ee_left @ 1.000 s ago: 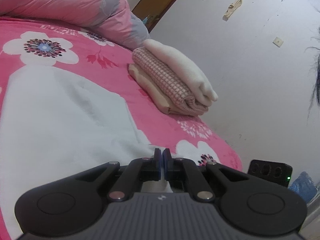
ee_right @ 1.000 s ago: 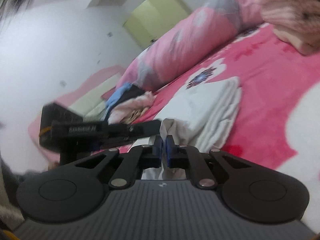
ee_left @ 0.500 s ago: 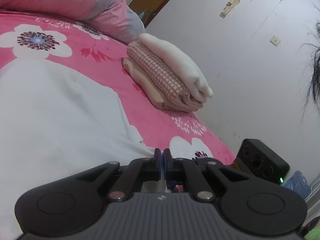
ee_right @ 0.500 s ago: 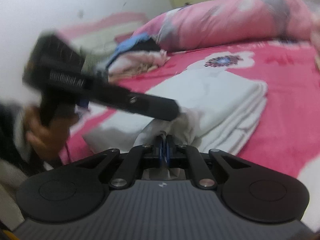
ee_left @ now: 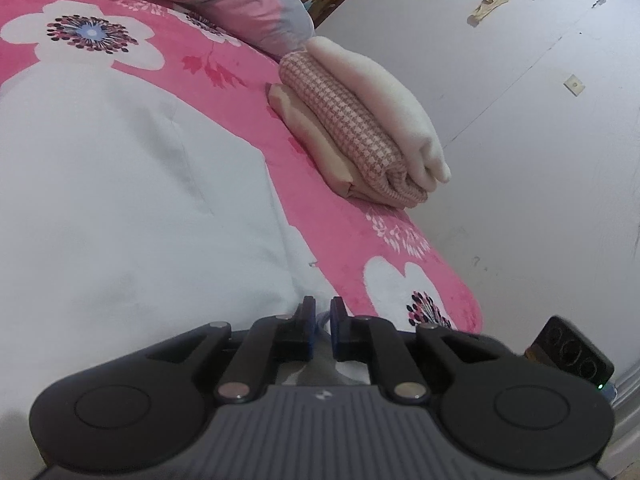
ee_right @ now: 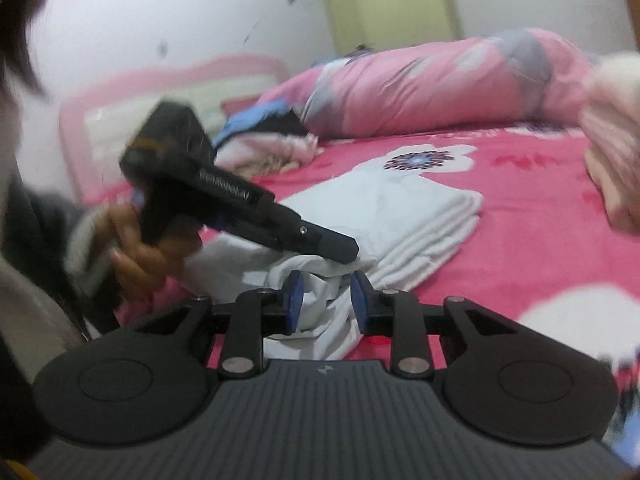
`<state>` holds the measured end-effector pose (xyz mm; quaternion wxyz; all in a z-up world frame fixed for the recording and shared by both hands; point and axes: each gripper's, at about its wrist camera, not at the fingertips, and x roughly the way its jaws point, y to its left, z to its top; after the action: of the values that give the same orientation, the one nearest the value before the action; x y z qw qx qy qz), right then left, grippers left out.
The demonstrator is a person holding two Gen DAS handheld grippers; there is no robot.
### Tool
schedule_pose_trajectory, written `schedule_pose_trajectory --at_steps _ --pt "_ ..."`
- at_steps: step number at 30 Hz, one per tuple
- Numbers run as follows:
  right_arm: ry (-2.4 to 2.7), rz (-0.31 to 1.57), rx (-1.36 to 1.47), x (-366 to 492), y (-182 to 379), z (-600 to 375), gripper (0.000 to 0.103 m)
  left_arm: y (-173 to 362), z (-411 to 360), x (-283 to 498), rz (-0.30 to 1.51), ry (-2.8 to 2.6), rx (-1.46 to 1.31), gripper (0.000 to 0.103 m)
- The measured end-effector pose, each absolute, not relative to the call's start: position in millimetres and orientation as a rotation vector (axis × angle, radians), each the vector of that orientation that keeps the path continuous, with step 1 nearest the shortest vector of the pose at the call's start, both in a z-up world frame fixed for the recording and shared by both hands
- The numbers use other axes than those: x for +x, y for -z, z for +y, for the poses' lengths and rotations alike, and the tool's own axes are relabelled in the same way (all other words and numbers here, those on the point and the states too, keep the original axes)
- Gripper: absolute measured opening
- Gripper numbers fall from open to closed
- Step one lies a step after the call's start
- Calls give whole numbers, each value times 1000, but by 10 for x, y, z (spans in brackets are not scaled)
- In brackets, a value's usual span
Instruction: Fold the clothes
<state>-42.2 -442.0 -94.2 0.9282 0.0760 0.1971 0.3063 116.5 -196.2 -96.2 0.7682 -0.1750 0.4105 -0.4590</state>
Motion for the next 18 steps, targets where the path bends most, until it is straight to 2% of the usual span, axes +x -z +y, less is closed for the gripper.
schedule_pose_trajectory --at_steps 7,14,18 --pt "-634 424 241 -307 1058 -4364 10 908 -1976 1125 871 1014 -374 7" --pt "-805 462 243 -146 1063 -4266 7 885 -1949 1127 870 1033 -381 7" --pt "-950 554 331 128 1152 -4290 7 912 -1971 1149 887 1028 -373 7"
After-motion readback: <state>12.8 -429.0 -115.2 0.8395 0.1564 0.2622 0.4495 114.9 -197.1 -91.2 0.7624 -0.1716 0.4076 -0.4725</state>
